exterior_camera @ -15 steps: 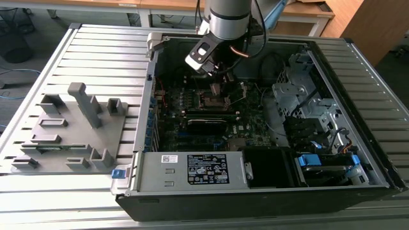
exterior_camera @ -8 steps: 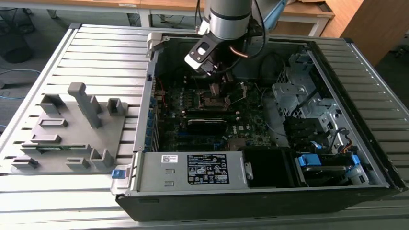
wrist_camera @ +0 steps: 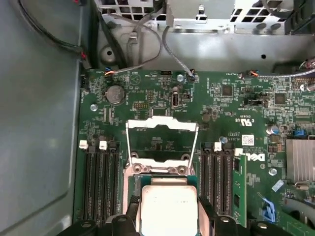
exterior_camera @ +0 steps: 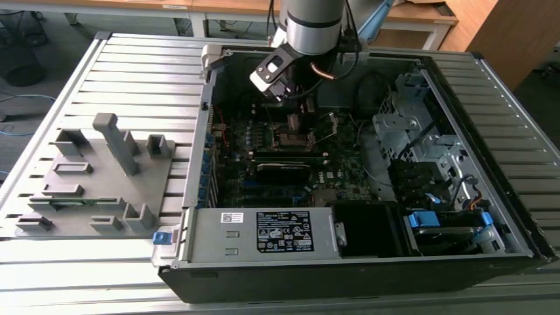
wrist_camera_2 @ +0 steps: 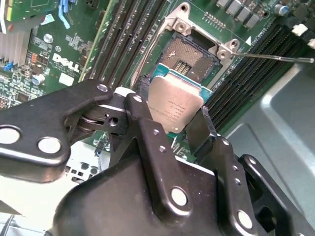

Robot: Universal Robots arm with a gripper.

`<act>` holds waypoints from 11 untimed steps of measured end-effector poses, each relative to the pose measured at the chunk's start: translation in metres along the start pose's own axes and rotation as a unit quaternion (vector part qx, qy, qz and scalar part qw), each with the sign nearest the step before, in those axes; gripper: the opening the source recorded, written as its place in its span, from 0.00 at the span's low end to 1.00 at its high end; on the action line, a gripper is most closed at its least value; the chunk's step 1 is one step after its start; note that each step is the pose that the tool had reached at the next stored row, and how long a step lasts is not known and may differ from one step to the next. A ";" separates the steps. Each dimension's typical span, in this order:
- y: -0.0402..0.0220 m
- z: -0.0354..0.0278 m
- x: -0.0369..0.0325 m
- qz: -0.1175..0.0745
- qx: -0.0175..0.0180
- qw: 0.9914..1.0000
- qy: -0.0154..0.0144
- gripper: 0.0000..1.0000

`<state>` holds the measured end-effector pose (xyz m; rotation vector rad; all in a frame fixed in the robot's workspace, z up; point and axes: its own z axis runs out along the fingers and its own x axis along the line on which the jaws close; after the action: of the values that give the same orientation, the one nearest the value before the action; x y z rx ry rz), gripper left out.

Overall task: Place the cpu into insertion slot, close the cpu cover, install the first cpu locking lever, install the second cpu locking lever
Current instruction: 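Place the cpu into insertion slot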

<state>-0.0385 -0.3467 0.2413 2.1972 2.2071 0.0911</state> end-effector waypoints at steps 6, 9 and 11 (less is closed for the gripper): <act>-0.0020 0.0042 0.0072 0.000 0.000 1.000 -0.001 0.54; -0.0029 0.0073 0.0072 0.000 0.000 1.000 -0.001 0.54; -0.0035 0.0090 0.0072 0.000 0.000 1.000 -0.001 0.54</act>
<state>-0.0415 -0.3393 0.2323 2.1965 2.2062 0.0893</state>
